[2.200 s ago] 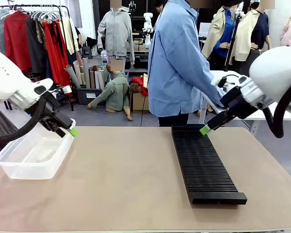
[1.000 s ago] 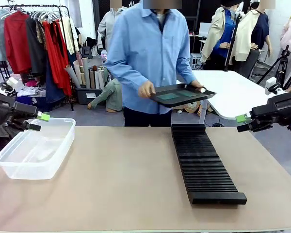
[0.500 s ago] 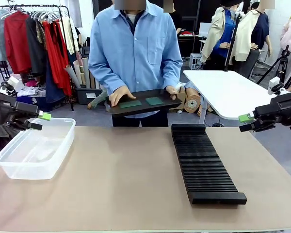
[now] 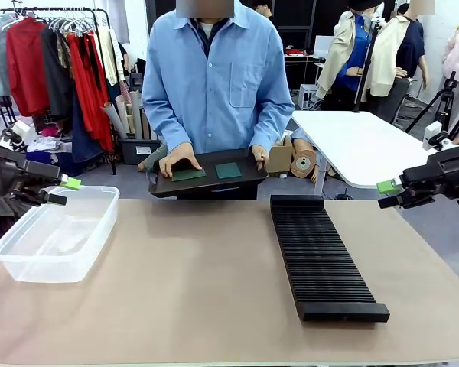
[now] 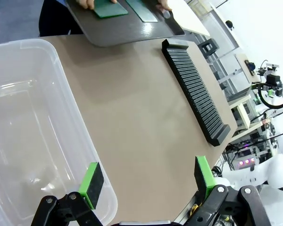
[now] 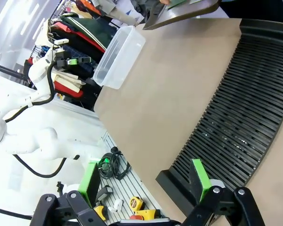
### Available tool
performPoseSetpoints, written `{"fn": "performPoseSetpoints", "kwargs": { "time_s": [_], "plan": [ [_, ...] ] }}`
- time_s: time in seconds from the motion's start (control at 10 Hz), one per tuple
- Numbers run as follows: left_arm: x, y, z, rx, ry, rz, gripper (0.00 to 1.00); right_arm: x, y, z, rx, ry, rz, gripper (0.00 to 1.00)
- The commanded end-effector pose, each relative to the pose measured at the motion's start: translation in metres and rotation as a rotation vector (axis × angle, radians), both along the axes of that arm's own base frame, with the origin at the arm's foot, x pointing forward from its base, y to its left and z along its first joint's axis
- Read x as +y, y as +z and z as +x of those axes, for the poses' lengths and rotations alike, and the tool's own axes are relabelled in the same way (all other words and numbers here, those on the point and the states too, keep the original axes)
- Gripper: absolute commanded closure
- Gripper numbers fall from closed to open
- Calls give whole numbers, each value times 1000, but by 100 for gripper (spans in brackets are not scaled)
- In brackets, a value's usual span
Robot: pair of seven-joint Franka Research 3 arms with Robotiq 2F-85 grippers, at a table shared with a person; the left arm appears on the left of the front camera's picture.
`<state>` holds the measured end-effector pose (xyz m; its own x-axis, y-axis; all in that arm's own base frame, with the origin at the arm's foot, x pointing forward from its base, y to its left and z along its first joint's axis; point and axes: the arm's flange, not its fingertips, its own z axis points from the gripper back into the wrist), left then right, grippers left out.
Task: Sort PCBs into racks and boxes based on the side picked up.
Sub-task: Pick up the Blank PCB handed by the Human.
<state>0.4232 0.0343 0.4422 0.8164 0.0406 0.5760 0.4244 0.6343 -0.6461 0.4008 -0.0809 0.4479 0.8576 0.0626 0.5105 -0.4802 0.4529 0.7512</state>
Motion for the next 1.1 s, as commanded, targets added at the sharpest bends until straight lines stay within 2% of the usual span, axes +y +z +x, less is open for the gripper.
{"fn": "performPoseSetpoints", "kwargs": {
  "time_s": [0.0,1.0],
  "plan": [
    [1,0,0,-2,4,0,0,0,1,1,-5,-3,0,0],
    [1,0,0,-2,4,0,0,0,1,1,-5,-3,0,0]
  ]
}}
